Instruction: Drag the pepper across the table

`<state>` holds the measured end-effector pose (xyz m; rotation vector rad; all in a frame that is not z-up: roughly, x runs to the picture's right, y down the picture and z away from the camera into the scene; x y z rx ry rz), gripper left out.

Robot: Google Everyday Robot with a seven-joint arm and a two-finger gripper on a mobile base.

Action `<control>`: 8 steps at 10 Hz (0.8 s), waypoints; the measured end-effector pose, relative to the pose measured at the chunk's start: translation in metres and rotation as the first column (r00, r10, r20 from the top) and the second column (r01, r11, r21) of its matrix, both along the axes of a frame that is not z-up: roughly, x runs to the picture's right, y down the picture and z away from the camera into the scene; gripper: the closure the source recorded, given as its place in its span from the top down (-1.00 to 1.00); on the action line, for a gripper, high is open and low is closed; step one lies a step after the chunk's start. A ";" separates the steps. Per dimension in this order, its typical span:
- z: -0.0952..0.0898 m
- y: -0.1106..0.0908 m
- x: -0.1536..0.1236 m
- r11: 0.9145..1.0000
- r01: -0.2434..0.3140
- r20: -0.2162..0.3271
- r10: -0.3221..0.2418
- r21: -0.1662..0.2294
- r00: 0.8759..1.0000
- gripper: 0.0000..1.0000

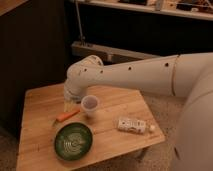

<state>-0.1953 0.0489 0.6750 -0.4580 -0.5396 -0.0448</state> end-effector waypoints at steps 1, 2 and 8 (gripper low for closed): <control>0.018 0.002 -0.015 0.996 0.079 0.045 -0.080 0.033 0.996 0.30; 0.036 0.005 -0.029 0.983 0.165 0.097 -0.172 0.076 0.980 0.30; 0.062 -0.001 -0.035 0.960 0.274 0.032 -0.276 0.055 0.961 0.30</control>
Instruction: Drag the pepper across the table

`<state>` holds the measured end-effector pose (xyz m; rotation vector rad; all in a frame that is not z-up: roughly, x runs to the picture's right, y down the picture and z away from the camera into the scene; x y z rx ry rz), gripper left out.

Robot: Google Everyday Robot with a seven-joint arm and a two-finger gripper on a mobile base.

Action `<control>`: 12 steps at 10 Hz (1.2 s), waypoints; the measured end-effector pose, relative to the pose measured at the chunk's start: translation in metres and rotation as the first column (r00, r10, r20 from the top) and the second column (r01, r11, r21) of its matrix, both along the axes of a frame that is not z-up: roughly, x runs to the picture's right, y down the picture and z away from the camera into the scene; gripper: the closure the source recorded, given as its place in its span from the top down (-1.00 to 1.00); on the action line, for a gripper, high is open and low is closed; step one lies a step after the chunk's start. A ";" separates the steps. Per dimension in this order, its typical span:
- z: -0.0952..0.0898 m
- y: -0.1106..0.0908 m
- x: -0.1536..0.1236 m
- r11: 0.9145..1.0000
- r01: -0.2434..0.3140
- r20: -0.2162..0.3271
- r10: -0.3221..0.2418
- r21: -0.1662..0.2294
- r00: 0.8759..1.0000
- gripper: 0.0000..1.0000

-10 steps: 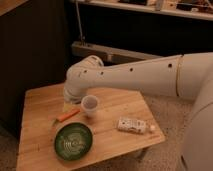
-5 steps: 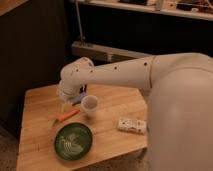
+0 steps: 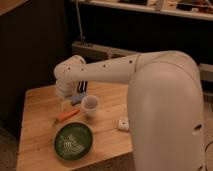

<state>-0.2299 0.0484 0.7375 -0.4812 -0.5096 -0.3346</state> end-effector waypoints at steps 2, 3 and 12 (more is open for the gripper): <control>0.002 0.004 -0.003 1.000 0.006 -0.043 -0.007 -0.028 0.999 0.30; 0.009 0.010 0.001 0.999 0.000 -0.048 -0.001 -0.038 0.999 0.30; 0.084 0.062 -0.002 0.990 -0.038 -0.074 0.028 -0.139 0.997 0.30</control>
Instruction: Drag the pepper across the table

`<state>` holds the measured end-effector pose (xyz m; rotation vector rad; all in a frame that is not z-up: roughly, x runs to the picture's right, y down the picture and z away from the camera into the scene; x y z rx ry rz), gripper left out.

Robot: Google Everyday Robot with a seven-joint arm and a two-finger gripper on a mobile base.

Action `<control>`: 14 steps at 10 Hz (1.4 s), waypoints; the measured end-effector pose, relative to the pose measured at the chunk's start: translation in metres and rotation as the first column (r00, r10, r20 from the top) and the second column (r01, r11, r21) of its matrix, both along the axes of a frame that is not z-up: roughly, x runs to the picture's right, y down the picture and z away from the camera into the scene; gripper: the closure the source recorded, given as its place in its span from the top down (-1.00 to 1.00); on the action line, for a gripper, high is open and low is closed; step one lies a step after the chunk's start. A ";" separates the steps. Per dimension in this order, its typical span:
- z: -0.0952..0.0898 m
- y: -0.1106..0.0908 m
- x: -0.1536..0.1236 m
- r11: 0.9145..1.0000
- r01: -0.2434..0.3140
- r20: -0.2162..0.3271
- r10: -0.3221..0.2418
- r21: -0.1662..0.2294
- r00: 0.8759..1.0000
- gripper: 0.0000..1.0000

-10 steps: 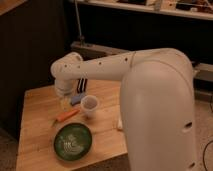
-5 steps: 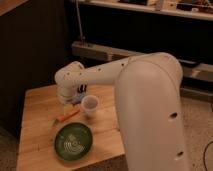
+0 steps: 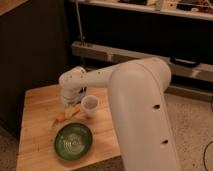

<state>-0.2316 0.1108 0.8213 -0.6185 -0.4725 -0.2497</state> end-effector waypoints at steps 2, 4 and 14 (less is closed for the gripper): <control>0.015 0.008 -0.002 1.000 -0.017 -0.015 0.017 -0.017 1.000 0.30; 0.023 0.011 -0.004 0.999 -0.028 -0.020 0.027 -0.028 0.999 0.30; 0.037 0.035 -0.022 0.993 -0.028 0.020 0.030 -0.111 0.999 -0.02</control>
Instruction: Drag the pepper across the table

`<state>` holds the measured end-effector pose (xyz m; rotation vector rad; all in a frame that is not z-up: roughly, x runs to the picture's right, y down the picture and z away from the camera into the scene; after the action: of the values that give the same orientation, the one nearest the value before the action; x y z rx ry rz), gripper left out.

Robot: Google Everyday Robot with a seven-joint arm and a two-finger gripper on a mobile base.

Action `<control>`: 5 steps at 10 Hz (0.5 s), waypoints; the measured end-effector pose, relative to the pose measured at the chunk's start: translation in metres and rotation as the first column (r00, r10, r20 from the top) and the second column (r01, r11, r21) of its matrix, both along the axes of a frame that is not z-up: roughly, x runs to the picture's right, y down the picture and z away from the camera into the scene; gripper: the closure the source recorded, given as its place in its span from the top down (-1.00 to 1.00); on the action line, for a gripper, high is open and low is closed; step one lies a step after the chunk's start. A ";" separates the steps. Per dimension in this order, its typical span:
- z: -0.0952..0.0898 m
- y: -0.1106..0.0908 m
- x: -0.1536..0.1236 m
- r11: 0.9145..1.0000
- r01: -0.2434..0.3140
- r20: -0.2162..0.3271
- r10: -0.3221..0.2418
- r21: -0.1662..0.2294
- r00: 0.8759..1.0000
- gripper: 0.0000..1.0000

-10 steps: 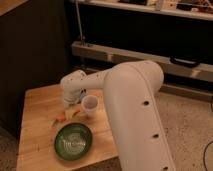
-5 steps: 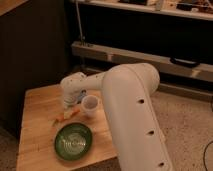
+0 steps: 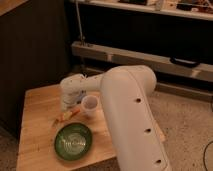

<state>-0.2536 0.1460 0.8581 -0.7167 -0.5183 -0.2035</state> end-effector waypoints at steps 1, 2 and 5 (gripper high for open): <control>0.000 0.002 -0.001 1.000 0.004 0.003 -0.004 -0.005 1.000 -0.02; 0.000 0.004 -0.002 1.000 0.009 0.005 -0.009 -0.010 1.000 -0.02; 0.001 0.007 -0.004 1.000 0.019 0.004 -0.019 -0.021 1.000 -0.02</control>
<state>-0.2578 0.1527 0.8590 -0.7418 -0.5175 -0.2178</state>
